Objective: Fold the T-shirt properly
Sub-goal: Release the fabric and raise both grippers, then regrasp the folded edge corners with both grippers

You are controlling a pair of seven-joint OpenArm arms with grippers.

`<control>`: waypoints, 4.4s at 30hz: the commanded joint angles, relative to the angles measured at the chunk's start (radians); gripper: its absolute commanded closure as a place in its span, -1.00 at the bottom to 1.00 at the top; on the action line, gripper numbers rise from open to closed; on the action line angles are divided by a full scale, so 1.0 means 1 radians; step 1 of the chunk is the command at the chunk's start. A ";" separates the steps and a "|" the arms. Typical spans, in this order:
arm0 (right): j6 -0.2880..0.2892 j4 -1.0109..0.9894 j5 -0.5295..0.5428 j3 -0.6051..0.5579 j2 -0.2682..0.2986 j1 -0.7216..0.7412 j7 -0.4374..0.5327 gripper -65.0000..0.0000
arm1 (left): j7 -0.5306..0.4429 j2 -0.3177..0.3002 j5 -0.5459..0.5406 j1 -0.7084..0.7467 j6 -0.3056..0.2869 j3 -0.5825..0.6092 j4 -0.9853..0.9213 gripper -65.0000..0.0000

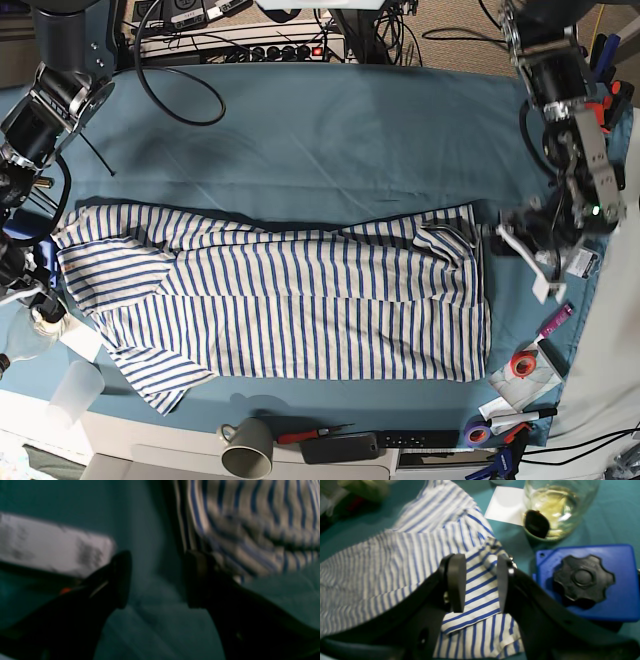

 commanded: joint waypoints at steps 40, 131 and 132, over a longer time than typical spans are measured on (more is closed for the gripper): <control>0.091 0.019 0.212 0.277 0.029 -0.166 -0.125 0.35 | -0.161 0.058 -0.092 0.034 -0.050 0.001 -0.037 -0.02; 0.121 0.017 0.012 0.281 -0.112 -0.298 0.142 0.34 | -0.146 0.056 0.154 0.020 0.105 0.222 -0.119 0.64; 0.121 0.017 0.012 0.281 -0.119 -0.298 0.143 0.34 | -0.146 0.056 0.150 0.020 0.105 0.222 -0.119 0.64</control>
